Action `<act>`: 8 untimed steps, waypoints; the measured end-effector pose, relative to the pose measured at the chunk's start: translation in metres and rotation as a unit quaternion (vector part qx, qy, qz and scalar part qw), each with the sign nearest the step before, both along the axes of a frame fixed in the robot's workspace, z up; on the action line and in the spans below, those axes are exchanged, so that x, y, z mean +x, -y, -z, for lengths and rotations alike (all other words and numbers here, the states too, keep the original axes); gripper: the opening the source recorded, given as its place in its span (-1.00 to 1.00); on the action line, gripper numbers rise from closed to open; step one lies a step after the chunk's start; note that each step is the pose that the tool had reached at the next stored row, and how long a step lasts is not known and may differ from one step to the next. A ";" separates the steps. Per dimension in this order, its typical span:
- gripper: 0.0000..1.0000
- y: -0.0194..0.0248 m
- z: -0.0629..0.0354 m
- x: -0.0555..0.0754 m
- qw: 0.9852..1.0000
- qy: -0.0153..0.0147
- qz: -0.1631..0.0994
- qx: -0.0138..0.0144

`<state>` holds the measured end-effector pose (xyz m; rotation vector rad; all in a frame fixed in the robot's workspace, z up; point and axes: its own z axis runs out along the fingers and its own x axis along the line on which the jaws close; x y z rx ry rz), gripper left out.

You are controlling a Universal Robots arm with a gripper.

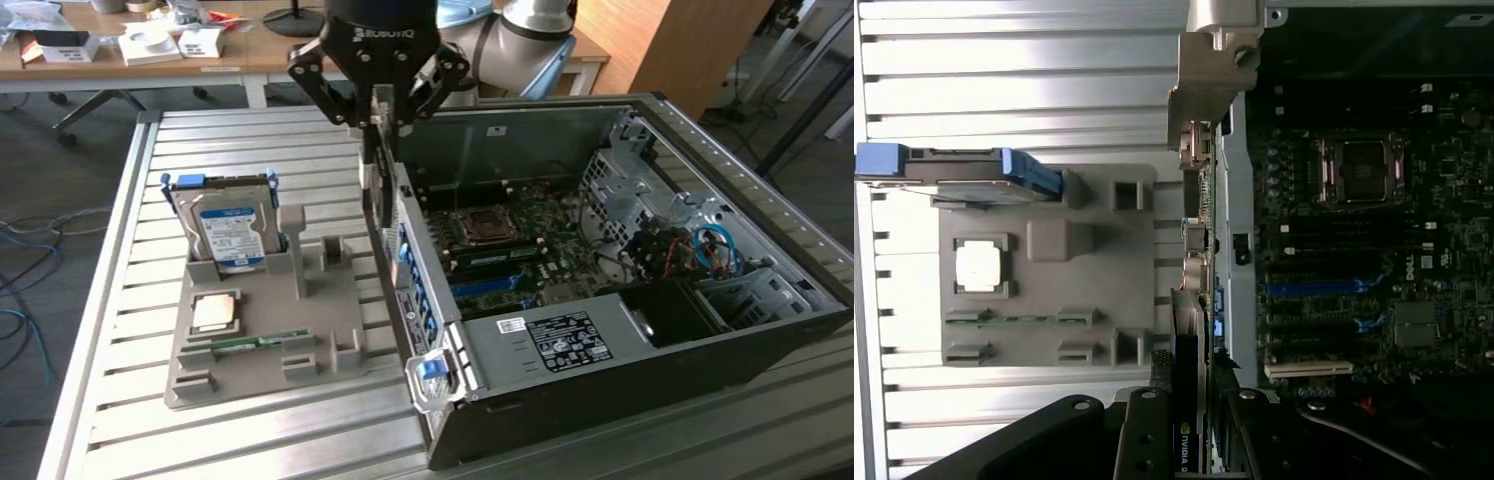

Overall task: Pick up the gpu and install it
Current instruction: 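Pick up the gpu and move the gpu toward the slot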

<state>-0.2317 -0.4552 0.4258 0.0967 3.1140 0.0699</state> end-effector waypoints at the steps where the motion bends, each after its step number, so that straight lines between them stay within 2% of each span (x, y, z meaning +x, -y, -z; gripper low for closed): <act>1: -0.48 0.0000 -0.0001 0.004 1.000 0.000 0.000 0.000; 8: -0.48 0.0000 -0.0001 0.036 1.000 0.000 0.000 0.000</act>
